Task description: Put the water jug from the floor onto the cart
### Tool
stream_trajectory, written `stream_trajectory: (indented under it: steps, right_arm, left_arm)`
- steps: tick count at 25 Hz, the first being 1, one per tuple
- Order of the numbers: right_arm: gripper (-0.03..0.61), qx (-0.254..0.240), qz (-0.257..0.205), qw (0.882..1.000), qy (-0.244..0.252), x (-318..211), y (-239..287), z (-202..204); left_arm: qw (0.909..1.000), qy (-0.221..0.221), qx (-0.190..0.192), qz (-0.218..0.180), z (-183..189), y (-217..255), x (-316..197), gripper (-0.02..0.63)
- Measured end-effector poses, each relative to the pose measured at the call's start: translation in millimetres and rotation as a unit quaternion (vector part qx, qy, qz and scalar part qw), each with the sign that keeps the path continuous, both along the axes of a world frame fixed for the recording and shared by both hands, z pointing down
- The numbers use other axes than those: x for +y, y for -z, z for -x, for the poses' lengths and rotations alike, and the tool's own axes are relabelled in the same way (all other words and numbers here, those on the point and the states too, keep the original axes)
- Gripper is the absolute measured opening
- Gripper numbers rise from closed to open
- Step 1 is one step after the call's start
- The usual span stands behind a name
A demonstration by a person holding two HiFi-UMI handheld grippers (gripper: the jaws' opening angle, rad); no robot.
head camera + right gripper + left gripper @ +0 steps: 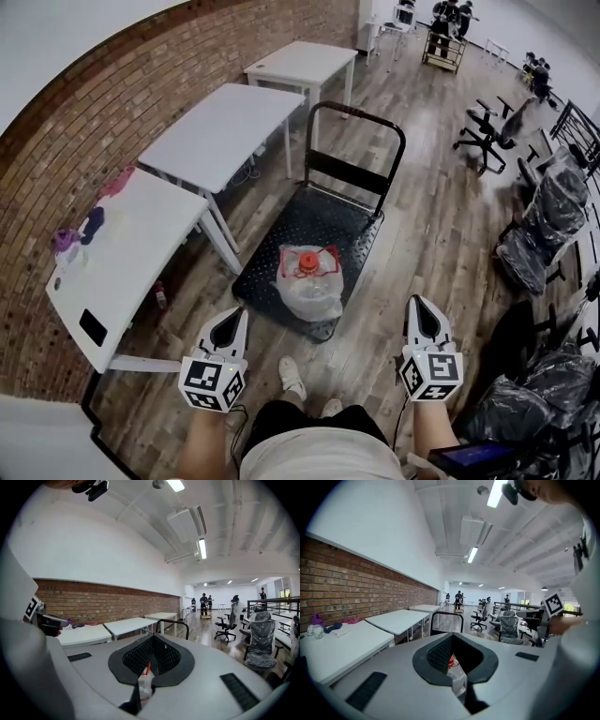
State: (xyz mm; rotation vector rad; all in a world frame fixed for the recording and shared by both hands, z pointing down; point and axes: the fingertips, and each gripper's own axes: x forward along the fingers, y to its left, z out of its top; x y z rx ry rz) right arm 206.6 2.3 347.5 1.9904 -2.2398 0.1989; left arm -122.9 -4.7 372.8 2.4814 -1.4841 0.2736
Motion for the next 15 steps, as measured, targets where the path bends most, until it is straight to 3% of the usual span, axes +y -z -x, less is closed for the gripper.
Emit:
stream_trajectory:
  steps: [8,15]
  right_arm:
    - [0.003,-0.012,-0.009,1.000,0.012,55.9,7.9,-14.7]
    - [0.003,-0.002,-0.011,1.000,0.019,74.8,19.4,-11.8]
  left_arm:
    - [0.9999,0.006,-0.001,-0.014,-18.6,18.8,59.0,0.000]
    - [0.9997,-0.001,0.001,-0.025,-23.0,34.2,70.4,0.000]
